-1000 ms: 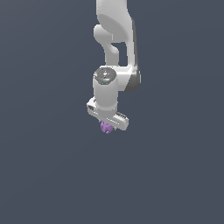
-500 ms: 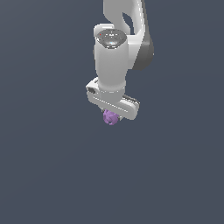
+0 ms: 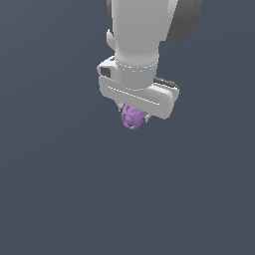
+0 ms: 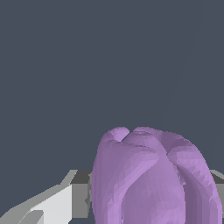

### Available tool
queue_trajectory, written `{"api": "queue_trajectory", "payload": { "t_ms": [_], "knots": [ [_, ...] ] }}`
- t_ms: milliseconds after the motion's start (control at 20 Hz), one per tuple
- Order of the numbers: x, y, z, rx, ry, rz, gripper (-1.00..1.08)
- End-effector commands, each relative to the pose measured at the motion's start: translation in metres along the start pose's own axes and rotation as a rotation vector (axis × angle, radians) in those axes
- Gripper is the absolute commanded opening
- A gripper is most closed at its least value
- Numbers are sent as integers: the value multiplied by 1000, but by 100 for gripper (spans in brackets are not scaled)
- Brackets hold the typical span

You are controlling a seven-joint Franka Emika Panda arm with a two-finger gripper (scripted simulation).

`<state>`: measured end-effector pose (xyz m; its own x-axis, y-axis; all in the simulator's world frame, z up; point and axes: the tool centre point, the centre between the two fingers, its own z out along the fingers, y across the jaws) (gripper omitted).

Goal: Pick up the object and move it to a goal position.

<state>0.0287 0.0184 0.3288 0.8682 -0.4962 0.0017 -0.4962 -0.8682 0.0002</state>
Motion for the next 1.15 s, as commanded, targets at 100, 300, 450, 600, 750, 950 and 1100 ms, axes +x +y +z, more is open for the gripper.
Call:
{"api": "queue_trajectory", "payload": {
  "t_ms": [100,300,450,600,750,950,1100],
  "knots": [
    [3,-10,-40,-1,-1,0,-100],
    [5,-18,-66,0,-1,0,-100],
    [7,-22,-79,0,-1,0,-100],
    [8,-25,-90,0,-1,0,-100],
    [9,-27,-96,0,-2,-1,-100],
    [10,-29,-101,0,-2,-1,-100],
    [11,-29,-102,0,-2,-1,-100]
  ]
}}
